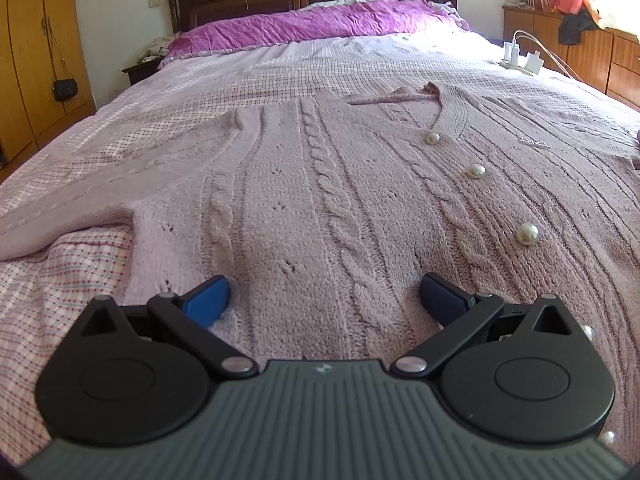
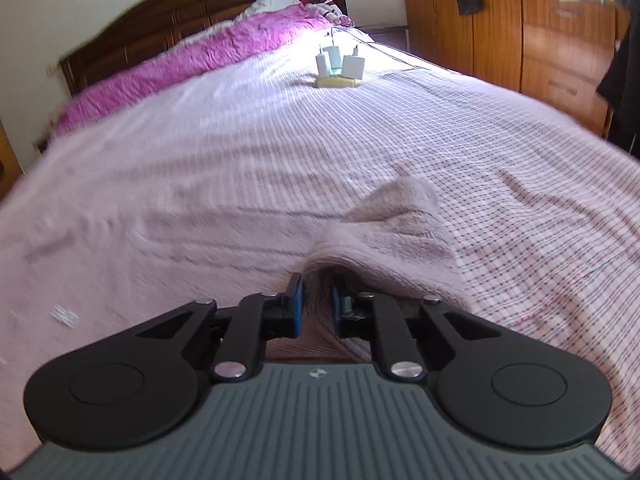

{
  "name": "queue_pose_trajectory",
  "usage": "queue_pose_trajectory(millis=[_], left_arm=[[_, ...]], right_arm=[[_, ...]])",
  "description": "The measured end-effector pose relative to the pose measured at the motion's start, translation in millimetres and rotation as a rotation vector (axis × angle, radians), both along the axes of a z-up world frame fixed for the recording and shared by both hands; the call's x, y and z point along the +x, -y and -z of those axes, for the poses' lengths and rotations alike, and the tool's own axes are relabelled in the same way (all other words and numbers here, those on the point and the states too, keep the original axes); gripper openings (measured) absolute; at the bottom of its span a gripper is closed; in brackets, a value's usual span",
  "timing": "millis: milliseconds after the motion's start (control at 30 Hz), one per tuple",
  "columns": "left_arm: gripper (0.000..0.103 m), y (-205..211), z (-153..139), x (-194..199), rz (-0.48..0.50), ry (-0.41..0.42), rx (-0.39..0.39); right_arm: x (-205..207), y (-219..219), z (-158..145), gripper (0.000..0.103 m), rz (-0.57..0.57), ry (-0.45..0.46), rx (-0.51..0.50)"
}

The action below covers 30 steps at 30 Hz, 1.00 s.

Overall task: Fold small clothes
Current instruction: 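Lift the sleeve and fold it across the cardigan body with the right gripper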

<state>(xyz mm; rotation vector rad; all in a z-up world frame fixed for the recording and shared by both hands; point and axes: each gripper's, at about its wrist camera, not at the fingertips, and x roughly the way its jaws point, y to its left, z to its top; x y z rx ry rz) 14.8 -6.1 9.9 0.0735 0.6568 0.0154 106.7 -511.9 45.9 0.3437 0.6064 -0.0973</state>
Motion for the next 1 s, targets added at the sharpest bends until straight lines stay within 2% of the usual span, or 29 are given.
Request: queue_pose_trajectory(millis=[200, 300, 700, 1000], left_arm=[[0.103, -1, -14, -3, 0.007, -0.012, -0.012], [0.103, -3, -24, -8, 0.009, 0.000, -0.041], [0.103, -23, -58, -26, -0.060, 0.080, -0.015], [0.103, -53, -81, -37, -0.145, 0.128, 0.004]], right_arm=[[-4, 0, -23, 0.013, -0.020, 0.058, 0.252], [-3, -7, -30, 0.013, -0.036, 0.081, 0.327], [9, -92, -78, 0.012, -0.193, 0.168, 0.394], [41, -196, -120, 0.012, -0.309, 0.230, 0.482]])
